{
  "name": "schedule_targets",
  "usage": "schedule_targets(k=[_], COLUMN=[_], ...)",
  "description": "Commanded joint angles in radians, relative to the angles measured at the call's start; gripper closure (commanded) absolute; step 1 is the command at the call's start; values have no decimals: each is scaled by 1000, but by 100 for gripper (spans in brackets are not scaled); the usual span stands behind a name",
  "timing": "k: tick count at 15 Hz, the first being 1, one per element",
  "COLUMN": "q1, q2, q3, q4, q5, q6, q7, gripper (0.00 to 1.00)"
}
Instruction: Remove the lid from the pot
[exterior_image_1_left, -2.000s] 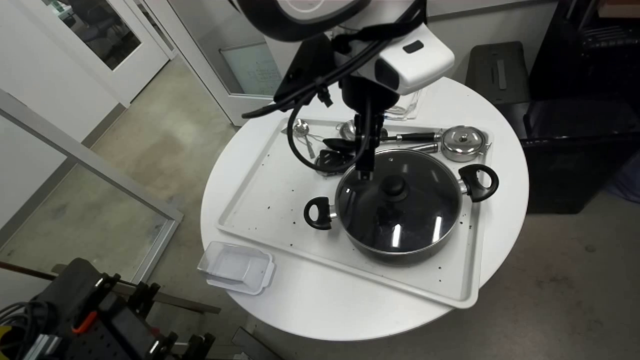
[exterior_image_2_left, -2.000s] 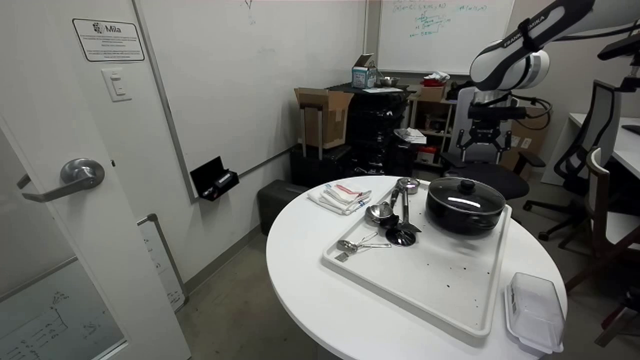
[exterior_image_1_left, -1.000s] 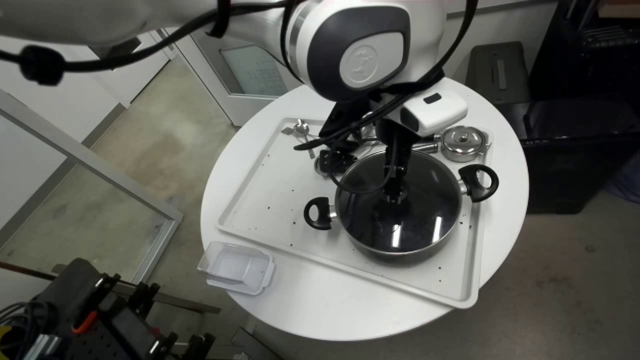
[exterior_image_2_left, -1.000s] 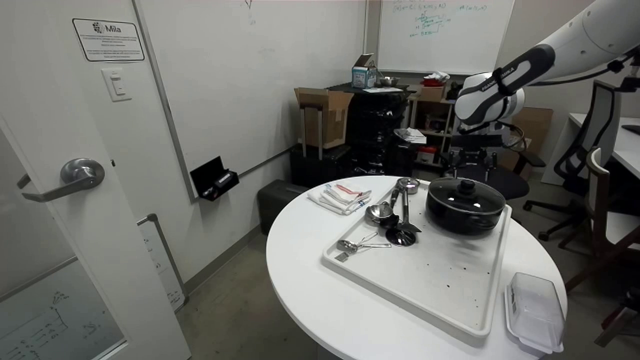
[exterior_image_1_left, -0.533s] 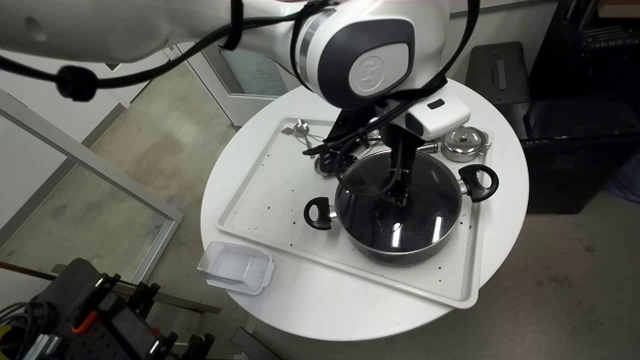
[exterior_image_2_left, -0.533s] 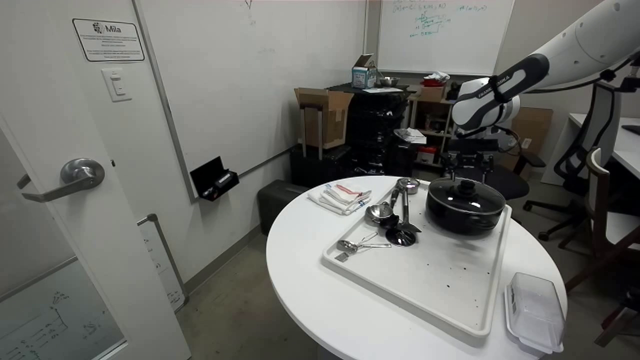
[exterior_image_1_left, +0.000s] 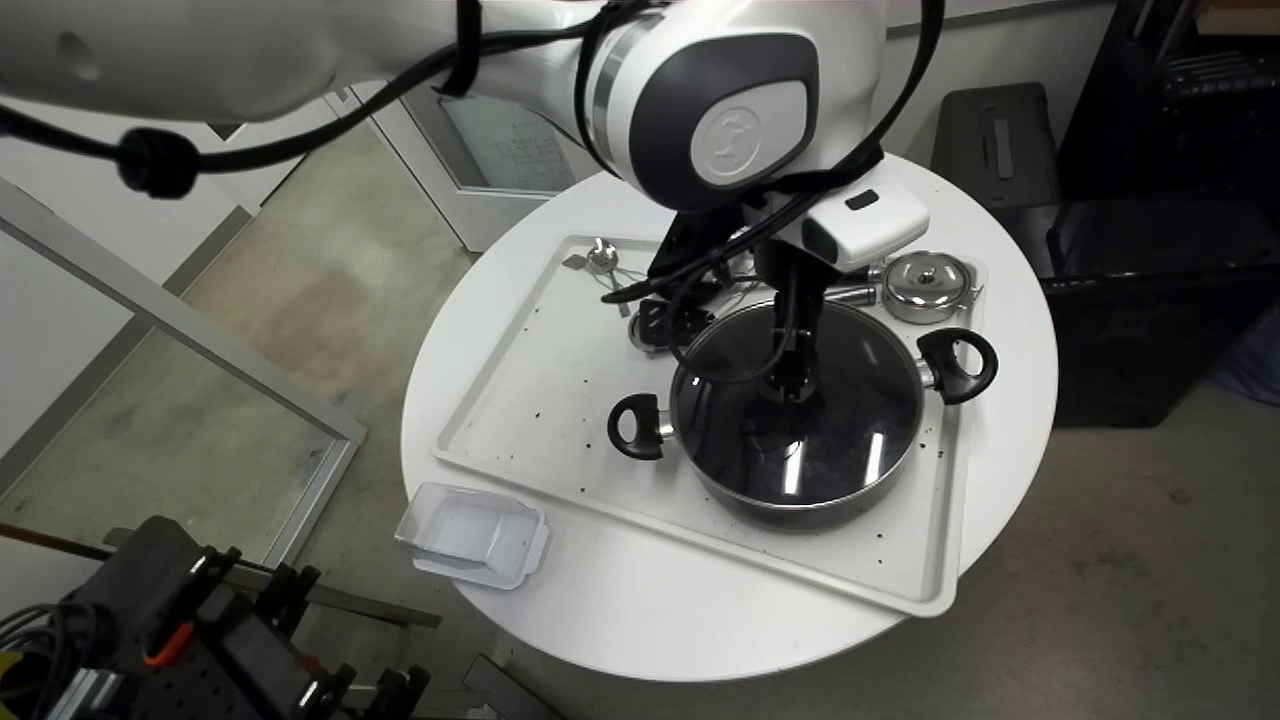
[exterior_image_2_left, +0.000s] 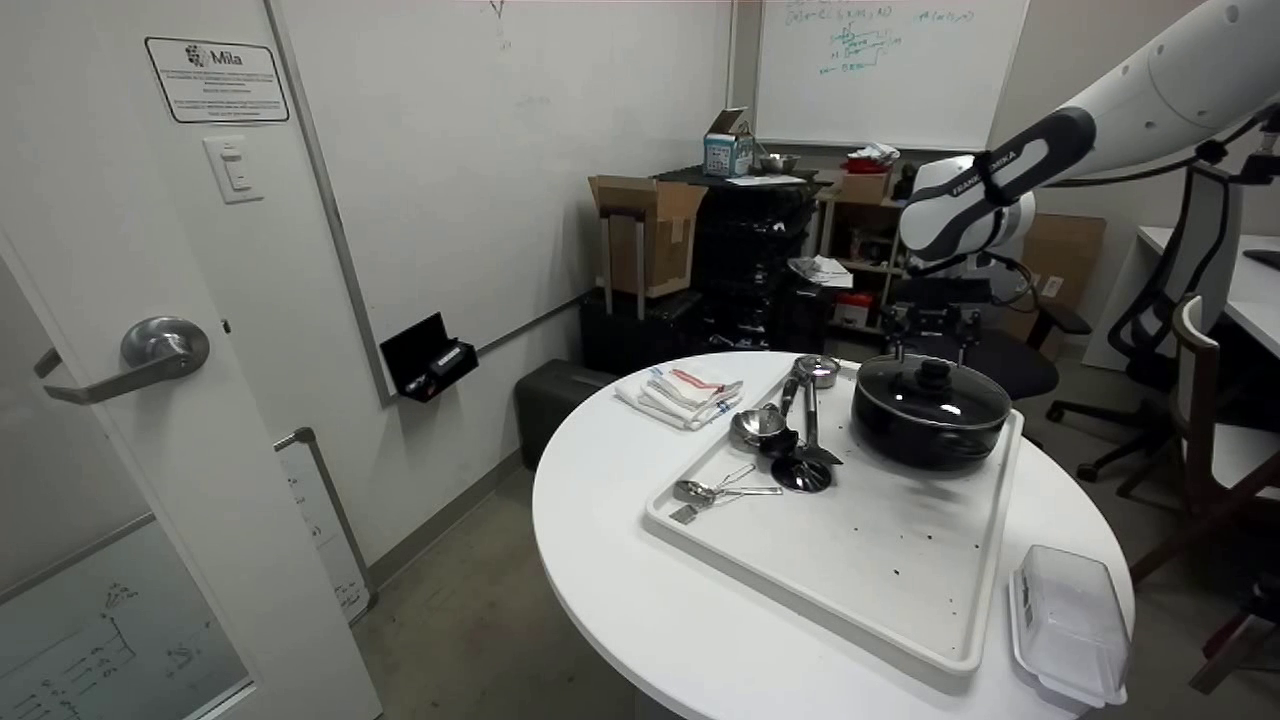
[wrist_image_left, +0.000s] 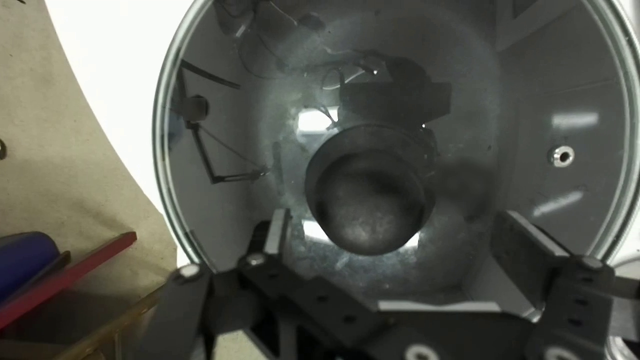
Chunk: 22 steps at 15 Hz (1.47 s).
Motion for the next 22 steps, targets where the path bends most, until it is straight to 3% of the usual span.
schedule_targets(k=[1, 6, 7, 8, 13, 15, 22], q1=[0, -1, -1, -1, -1, 1, 31], q2=[13, 16, 17, 18, 11, 3, -99], q3=[12, 21, 22, 23, 19, 19, 22], q4=[17, 17, 17, 17, 15, 8, -110], q5=[-20, -18, -18, -19, -22, -24, -10], q6=[16, 9, 8, 9, 12, 16, 58], q7=[11, 6, 6, 5, 4, 0, -63], gripper=[0, 0, 9, 26, 63, 73, 74])
